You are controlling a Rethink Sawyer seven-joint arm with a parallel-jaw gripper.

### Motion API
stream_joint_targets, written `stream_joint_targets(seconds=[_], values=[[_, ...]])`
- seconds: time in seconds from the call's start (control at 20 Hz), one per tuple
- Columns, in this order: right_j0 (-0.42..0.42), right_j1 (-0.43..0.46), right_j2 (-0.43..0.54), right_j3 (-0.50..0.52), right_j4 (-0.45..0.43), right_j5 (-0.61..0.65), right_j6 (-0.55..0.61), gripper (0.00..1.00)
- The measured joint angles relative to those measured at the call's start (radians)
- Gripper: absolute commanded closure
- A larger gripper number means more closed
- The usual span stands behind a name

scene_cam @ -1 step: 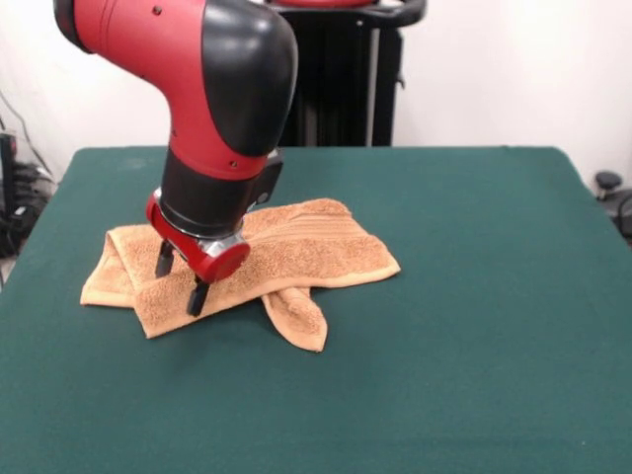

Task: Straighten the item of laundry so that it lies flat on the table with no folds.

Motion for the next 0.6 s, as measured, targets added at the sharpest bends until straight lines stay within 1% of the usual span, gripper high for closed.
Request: stream_joint_targets(seconds=[0.45,0.6], values=[[0.010,0.063,-0.001,-0.051,0.034,0.000,0.000,0.00],[0.015,0.067,-0.008,-0.063,0.042,0.002,0.000,0.00]])
